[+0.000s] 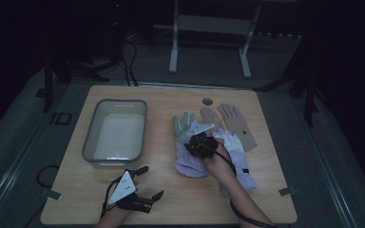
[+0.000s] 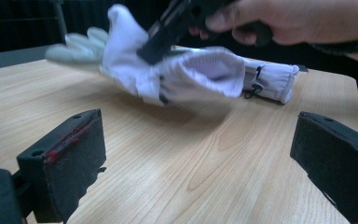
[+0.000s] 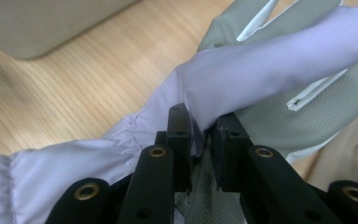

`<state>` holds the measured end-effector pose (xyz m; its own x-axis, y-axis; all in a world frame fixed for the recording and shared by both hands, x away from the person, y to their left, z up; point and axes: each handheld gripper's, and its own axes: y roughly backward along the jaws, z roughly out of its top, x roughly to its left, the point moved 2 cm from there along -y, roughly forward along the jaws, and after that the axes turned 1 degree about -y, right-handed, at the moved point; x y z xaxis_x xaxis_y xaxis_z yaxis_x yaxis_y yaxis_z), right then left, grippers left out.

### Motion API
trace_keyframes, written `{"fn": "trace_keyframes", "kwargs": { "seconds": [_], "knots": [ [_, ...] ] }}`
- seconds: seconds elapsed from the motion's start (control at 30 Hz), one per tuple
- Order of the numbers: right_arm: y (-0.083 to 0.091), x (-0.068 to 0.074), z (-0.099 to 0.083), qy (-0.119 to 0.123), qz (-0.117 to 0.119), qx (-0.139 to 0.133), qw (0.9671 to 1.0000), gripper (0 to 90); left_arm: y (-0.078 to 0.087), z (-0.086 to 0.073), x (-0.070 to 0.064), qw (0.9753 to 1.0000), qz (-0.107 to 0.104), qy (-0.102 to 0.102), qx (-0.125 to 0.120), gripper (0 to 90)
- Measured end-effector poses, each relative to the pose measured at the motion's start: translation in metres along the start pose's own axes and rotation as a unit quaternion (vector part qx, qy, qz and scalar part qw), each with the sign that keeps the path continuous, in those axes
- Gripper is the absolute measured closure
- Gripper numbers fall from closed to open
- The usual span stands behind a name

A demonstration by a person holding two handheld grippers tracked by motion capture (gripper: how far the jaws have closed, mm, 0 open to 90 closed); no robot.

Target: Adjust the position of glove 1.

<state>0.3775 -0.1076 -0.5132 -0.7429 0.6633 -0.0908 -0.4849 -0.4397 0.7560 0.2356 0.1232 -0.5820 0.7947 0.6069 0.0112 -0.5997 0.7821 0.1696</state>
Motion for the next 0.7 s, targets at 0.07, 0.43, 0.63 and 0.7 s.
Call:
{"fn": "trace_keyframes", "kwargs": {
  "seconds": [0.07, 0.43, 0.63, 0.7],
  "knots": [
    [-0.008, -0.002, -0.004, -0.011, -0.004, 0.004, 0.9999, 78.2, 0.0, 0.0, 0.0, 1.0, 0.0, 0.0, 0.001, 3.5],
    [-0.032, -0.012, -0.014, -0.036, 0.016, 0.025, 0.9989, 59.9, 0.0, 0.0, 0.0, 1.0, -0.002, 0.0, 0.0, 3.5],
    [-0.023, -0.01, -0.011, -0.028, 0.026, 0.022, 0.999, 41.8, 0.0, 0.0, 0.0, 1.0, -0.002, 0.003, 0.0, 3.5],
    [-0.019, -0.011, -0.011, -0.026, 0.025, 0.02, 0.9991, 39.2, 0.0, 0.0, 0.0, 1.0, -0.002, 0.004, 0.0, 3.5]
  ]
}}
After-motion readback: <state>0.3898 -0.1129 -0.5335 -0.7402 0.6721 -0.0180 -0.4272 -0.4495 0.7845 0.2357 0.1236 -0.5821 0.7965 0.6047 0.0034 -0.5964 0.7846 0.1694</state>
